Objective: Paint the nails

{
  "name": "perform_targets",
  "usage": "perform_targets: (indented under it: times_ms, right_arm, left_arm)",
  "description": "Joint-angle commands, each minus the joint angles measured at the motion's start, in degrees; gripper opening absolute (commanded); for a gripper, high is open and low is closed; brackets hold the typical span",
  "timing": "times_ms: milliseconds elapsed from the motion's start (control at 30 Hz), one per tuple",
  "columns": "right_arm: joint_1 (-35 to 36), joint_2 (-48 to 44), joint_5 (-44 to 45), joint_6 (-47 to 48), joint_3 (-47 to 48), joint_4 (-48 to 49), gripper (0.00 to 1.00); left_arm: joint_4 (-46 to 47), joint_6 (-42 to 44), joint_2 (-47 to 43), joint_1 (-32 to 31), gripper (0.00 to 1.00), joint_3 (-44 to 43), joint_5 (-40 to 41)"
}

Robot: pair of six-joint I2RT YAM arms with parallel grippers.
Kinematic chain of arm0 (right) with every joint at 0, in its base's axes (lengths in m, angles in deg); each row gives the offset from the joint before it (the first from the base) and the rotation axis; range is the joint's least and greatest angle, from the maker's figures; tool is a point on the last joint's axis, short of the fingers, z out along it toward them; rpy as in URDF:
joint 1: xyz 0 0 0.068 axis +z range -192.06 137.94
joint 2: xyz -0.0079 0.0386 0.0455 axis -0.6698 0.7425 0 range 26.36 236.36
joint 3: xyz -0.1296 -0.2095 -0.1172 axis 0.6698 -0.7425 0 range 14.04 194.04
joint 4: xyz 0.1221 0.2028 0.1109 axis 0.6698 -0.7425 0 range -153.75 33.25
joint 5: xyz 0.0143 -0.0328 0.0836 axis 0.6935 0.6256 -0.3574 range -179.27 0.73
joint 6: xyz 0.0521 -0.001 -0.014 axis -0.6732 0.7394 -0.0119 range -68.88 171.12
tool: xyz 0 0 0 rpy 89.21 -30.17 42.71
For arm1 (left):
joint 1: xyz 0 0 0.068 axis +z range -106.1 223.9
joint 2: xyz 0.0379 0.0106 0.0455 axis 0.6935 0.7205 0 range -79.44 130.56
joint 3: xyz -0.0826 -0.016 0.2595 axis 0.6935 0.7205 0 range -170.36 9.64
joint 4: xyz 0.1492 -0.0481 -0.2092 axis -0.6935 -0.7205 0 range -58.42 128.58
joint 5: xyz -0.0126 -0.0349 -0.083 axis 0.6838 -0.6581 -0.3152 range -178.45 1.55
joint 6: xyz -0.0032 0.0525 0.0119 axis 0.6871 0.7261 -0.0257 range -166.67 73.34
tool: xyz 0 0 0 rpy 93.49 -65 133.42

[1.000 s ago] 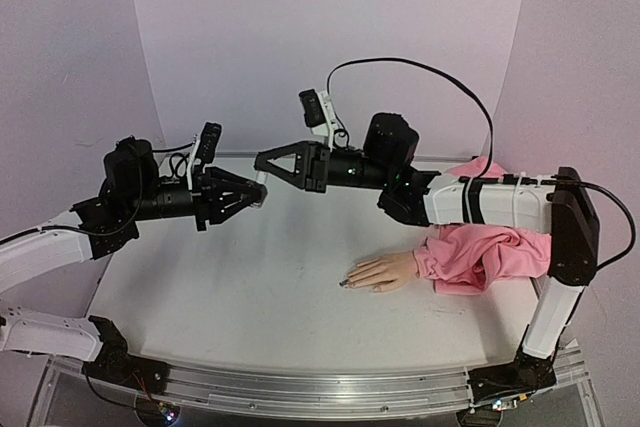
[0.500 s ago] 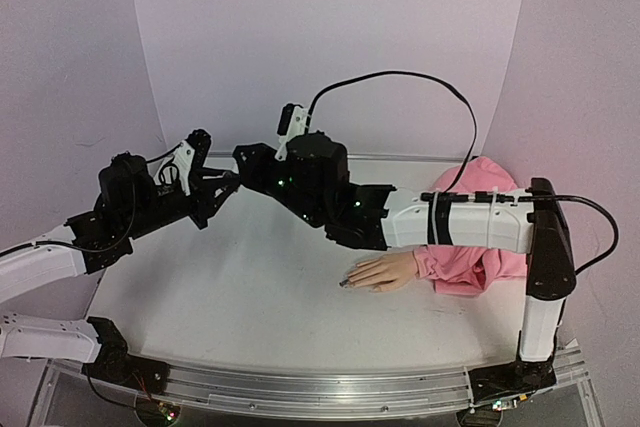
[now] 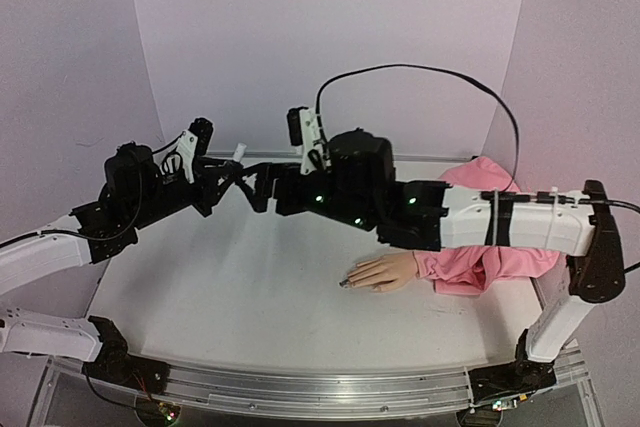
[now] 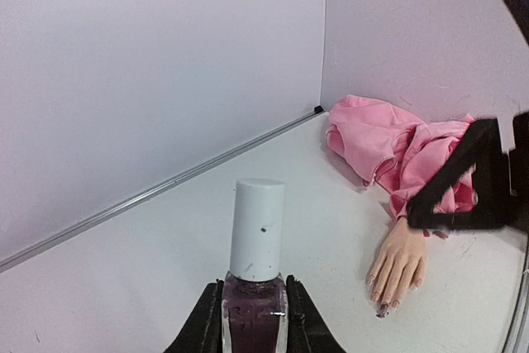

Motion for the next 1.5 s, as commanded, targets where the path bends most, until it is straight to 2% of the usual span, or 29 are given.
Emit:
perform_targets:
  times_ms: [0, 100, 200, 333, 467, 567, 867, 1067, 1267, 1467]
  right_arm:
    - [-9.7, -10.5, -17.1, 10.4, -3.4, 0.4, 0.98]
    - [-16.7, -11.5, -34.3, 12.1, -6.1, 0.1, 0.98]
    - [-17.7, -11.3, -48.1, 16.2, -6.7, 0.4, 0.98]
    - [-17.9, -11.5, -54.1, 16.5, -7.8, 3.8, 0.91]
    - [-18.0, -11.6, -58.0, 15.8, -8.4, 6.5, 0.82]
    - [-18.3, -10.8, -60.5, 15.0, -8.5, 8.0, 0.67]
    - [-18.4, -7.1, -65.1, 9.7, -7.1, 15.9, 0.41]
    - [-18.3, -5.4, -67.1, 7.0, -6.8, 19.8, 0.30]
    - [-18.1, -5.1, -68.3, 5.4, -7.4, 22.2, 0.18]
    - [-17.4, -3.3, -67.1, 4.7, -8.0, 23.2, 0.06]
  left_arm:
    - [-0.4, -3.4, 2.5, 0.2, 0.00, -5.9, -2.2]
    - [-0.9, -6.1, 4.1, 0.3, 0.00, -7.5, -11.2]
    - [-0.9, -7.7, 6.5, 0.7, 0.00, -9.7, -25.3]
    - [-0.6, -10.6, 10.7, 0.7, 0.00, -13.5, -43.7]
    - [0.4, -11.4, 12.4, 0.7, 0.00, -14.3, -50.4]
    - [1.7, -11.8, 12.6, 0.7, 0.00, -14.3, -54.7]
    - [4.1, -12.8, 12.5, 0.7, 0.00, -13.6, -57.5]
    - [4.7, -13.0, 12.5, 0.7, 0.00, -13.4, -57.0]
    - [4.8, -12.6, 11.8, 0.7, 0.00, -12.6, -53.3]
    - [4.9, -11.5, 9.9, 0.8, 0.00, -11.1, -46.3]
